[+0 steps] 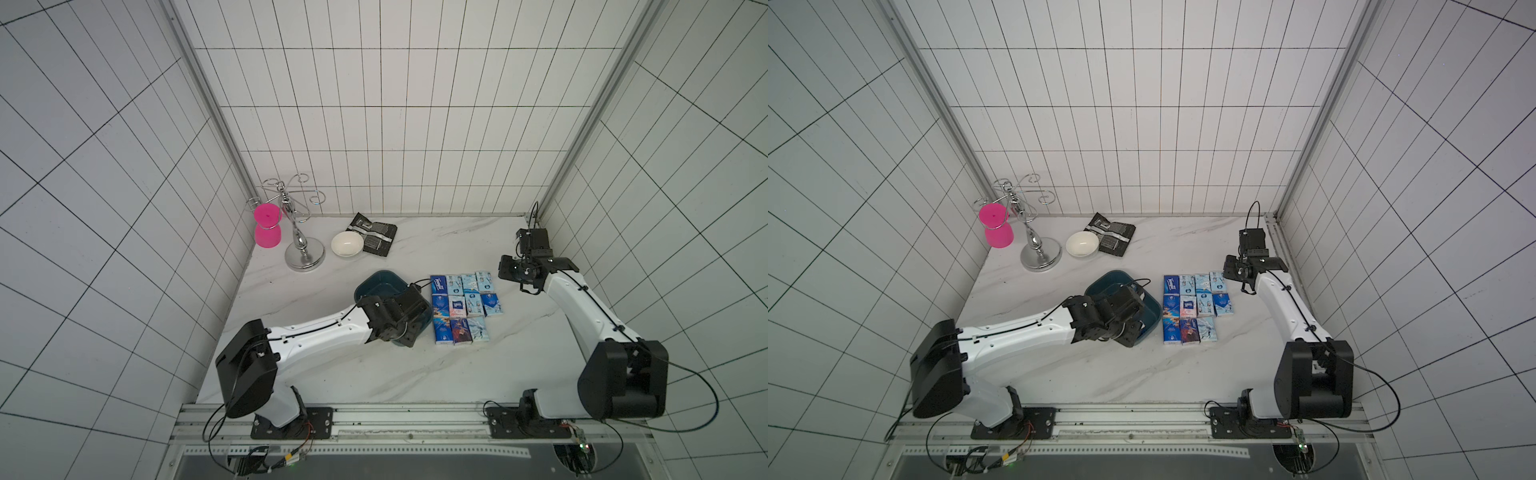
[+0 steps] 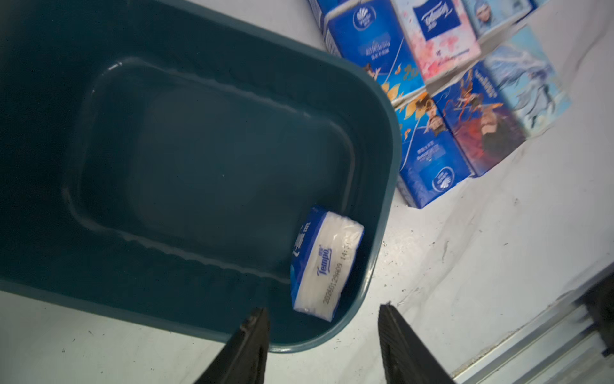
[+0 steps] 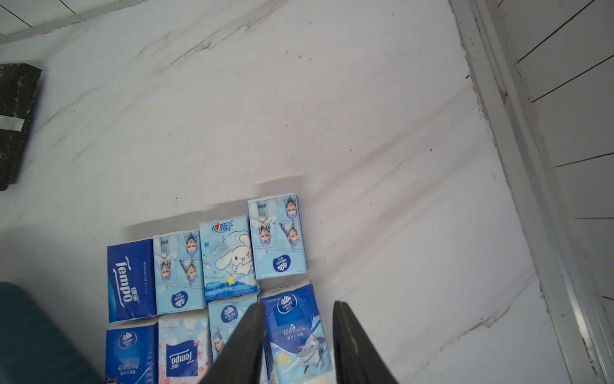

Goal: Take the pocket tissues out of the storage box
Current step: Pick up the pocket tissues from the storage box.

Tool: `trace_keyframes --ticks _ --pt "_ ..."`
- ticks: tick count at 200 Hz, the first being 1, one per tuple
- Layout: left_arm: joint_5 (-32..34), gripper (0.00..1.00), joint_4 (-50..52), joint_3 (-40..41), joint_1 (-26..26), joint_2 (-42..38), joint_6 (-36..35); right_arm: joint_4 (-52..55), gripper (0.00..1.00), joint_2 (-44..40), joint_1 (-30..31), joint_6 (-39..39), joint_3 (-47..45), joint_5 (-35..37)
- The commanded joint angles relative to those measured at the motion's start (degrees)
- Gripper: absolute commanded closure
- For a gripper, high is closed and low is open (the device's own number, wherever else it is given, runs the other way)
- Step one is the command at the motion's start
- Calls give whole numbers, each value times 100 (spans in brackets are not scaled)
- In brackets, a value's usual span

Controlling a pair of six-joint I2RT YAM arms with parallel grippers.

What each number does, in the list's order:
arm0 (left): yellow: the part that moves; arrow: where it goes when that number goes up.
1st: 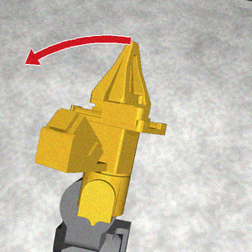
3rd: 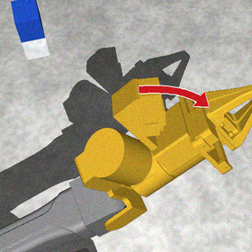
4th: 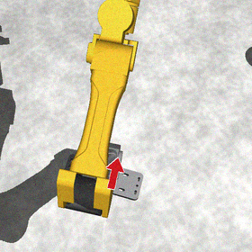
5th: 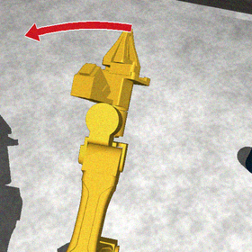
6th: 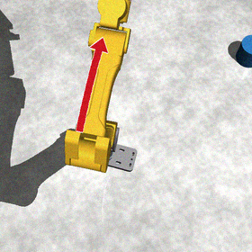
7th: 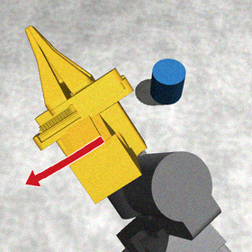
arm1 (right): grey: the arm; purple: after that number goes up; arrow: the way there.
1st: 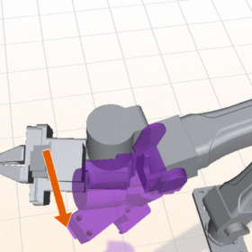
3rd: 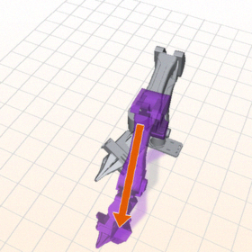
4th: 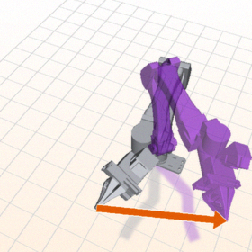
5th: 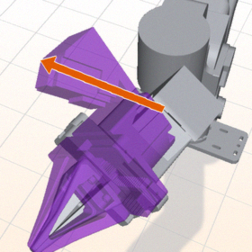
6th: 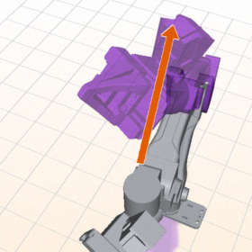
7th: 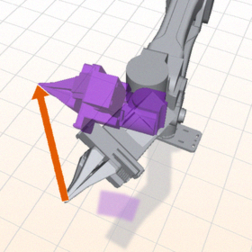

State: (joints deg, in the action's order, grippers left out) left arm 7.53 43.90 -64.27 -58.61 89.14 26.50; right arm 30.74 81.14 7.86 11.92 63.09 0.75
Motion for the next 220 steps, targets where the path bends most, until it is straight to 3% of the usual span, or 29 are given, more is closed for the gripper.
trace_keyframes --ticks 1,80,158,220 --pt "319 44 -24 -165 -41 181 -136 37 62 -81 -25 -94 -203 -30" --pt "594 45 -296 -266 -2 650 -181 46 61 -90 -47 -138 -253 -167" --pt "232 78 -433 -365 113 591 -228 154 61 -228 25 -95 -347 -470" --pt "1012 82 -136 -834 153 -84 20 201 61 -467 72 -21 -394 -398"
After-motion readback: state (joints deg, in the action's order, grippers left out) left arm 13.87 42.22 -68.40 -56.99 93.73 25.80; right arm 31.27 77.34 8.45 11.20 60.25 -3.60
